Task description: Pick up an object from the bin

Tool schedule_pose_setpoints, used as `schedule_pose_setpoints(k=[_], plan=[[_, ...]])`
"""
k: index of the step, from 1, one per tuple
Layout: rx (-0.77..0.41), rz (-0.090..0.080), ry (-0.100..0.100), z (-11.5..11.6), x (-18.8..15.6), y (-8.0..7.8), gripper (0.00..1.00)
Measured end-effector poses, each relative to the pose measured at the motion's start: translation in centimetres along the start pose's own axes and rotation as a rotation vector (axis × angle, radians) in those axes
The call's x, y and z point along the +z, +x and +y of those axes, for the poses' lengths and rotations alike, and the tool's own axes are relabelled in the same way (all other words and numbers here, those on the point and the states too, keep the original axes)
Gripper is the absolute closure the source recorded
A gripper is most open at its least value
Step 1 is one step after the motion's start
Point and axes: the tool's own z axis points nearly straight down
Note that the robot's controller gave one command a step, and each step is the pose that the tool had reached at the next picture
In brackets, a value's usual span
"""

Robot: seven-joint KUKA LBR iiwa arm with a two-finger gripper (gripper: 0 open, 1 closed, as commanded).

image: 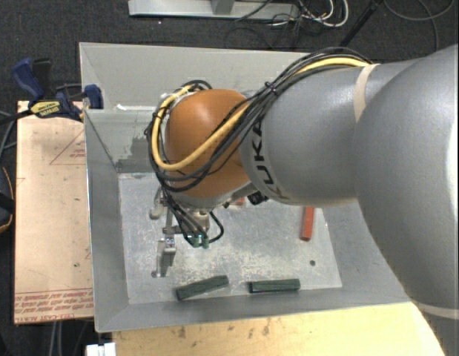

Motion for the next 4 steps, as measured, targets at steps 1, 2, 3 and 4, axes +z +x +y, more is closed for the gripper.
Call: schedule_pose_setpoints(k=[1, 2, 3, 4], plan=[[0.003, -0.007, -0.002, -0.1, -0.4, -0.2, 0.00], [-0.106, -0.013, -0.005, -2.2, 0.9, 1.1, 0.00], [-0.104, -0.007, -0.001, -6.3, 7.2, 2.5, 1.00], [-0.101, -0.016, -0.003, -6.3, 6.9, 2.2, 0.00]])
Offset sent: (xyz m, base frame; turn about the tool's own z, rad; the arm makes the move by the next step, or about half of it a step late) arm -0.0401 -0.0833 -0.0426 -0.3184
